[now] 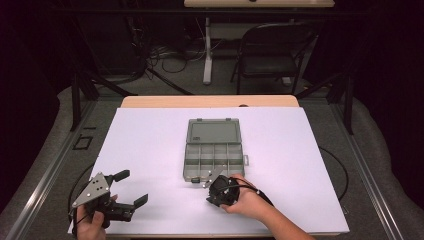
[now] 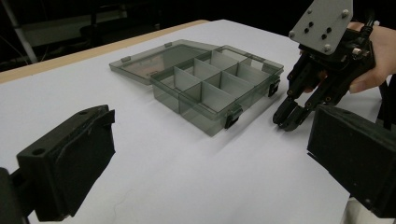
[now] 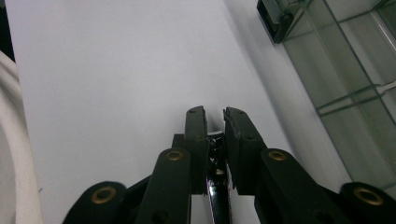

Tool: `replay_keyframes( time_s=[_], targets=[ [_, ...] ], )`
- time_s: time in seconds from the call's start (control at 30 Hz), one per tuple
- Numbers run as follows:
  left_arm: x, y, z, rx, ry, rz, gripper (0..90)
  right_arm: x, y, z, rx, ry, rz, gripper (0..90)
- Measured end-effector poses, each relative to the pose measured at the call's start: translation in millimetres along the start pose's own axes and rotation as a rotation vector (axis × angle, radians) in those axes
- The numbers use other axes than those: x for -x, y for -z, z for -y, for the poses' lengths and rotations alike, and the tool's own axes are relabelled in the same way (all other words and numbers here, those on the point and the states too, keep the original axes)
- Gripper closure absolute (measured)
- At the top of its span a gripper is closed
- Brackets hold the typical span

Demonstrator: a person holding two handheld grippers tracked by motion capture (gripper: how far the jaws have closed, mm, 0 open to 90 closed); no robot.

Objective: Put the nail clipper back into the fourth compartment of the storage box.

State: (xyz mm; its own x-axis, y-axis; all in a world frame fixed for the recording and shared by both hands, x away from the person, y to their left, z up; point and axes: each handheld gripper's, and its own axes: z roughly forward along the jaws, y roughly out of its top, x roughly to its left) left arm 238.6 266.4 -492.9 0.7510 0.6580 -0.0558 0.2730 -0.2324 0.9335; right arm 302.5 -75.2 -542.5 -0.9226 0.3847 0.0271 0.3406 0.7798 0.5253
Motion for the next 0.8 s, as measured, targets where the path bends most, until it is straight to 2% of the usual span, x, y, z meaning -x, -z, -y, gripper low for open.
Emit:
replay_keyframes(
  time_s=[0.37,0.7,0.8],
  targets=[
    [-0.1,0.1,0.2,0.002,0.002,-0.001,0.4,-2.9,0.1,-2.1,-0.013,-0.007,0.023,79.9],
    [-0.3,0.6,0.2,0.002,0.004,-0.003,0.4,-2.5,2.6,-3.8,-0.034,-0.018,0.012,80.1],
    [-0.5,0.8,0.3,0.005,0.005,0.001,0.4,-0.9,6.6,-4.9,-0.032,-0.035,0.006,80.1]
  ],
)
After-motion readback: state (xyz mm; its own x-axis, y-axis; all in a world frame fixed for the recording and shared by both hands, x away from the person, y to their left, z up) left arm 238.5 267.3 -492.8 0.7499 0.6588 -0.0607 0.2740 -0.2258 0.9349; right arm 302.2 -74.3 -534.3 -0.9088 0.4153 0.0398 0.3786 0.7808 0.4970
